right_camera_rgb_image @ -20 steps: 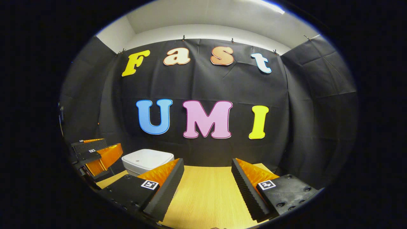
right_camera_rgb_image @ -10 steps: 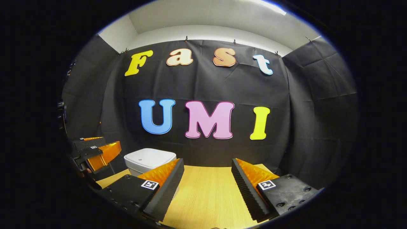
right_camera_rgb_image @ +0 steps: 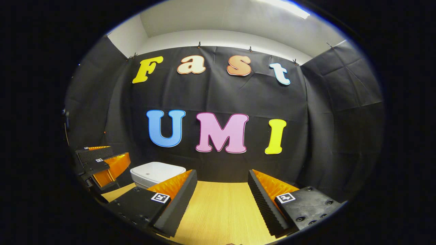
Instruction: Press the lid of the desktop garbage bin to open it, pick up the crumpled paper on the desktop and throw it into the bin, then pick up the pop can on the desktop and drop it into the bin, and finally close the garbage bin lid.
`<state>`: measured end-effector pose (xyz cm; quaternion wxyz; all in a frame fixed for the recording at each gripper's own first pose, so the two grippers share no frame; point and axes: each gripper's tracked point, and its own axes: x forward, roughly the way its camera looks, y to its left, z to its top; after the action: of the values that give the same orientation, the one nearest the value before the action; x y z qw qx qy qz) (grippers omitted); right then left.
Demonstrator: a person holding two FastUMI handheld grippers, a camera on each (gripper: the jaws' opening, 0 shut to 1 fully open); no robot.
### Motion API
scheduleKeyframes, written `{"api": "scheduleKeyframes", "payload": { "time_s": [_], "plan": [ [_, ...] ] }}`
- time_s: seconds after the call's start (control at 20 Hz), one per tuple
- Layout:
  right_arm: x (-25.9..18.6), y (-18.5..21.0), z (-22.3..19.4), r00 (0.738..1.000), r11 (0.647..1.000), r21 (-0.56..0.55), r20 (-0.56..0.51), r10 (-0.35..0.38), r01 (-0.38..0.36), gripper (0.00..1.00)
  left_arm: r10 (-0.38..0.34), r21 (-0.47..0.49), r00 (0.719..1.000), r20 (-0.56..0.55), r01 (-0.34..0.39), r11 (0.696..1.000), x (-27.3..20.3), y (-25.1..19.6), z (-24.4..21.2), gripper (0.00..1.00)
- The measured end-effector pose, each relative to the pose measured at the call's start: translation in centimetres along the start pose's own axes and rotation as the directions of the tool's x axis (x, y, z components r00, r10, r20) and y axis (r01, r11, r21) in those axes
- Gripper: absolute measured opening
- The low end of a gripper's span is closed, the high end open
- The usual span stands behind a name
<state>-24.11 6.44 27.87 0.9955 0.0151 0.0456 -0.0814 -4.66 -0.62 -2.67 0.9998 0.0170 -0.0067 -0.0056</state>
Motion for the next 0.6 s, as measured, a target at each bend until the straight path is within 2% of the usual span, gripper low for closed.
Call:
{"api": "scheduleKeyframes", "payload": {
  "time_s": [0.6],
  "plan": [
    [0.8, 0.6, -0.5, 1.000, 1.000, -0.026, -0.011, 0.007, -0.007, 0.97, -0.030, -0.005, 0.999, -0.027, 0.030, 1.000, 0.5, -0.8, -1.7, 0.96]
  ]
}}
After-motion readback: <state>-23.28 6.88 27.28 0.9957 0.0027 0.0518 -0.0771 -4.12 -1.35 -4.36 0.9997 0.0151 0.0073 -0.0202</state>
